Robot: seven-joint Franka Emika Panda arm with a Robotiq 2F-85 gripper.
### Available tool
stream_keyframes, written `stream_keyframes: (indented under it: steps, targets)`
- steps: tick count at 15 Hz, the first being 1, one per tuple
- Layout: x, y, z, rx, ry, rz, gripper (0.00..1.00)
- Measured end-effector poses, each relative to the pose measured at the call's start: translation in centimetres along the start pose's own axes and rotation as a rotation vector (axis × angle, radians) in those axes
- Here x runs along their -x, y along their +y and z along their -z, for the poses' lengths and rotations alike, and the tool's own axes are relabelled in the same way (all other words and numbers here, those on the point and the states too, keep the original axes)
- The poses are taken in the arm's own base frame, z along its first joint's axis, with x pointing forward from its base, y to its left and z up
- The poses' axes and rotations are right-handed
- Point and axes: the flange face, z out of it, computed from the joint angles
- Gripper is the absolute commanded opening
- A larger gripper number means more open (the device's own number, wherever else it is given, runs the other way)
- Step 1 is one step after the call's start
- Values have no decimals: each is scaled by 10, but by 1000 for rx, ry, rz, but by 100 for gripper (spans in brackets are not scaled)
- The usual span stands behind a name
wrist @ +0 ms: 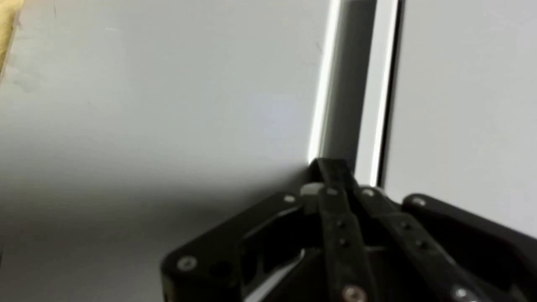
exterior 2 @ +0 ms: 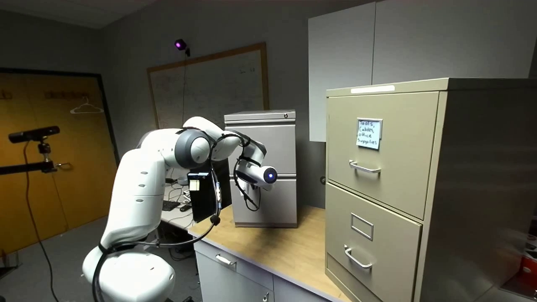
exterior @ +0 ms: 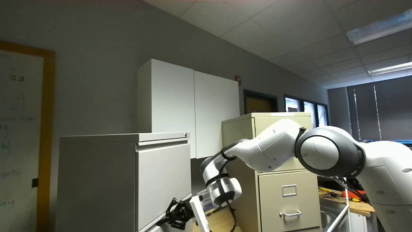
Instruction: Close the open drawer on the grey filing cabinet
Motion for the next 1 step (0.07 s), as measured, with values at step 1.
stream_keyframes:
  steps: [1]
  targets:
    - [-2,-2,-1,12,-11,11,0]
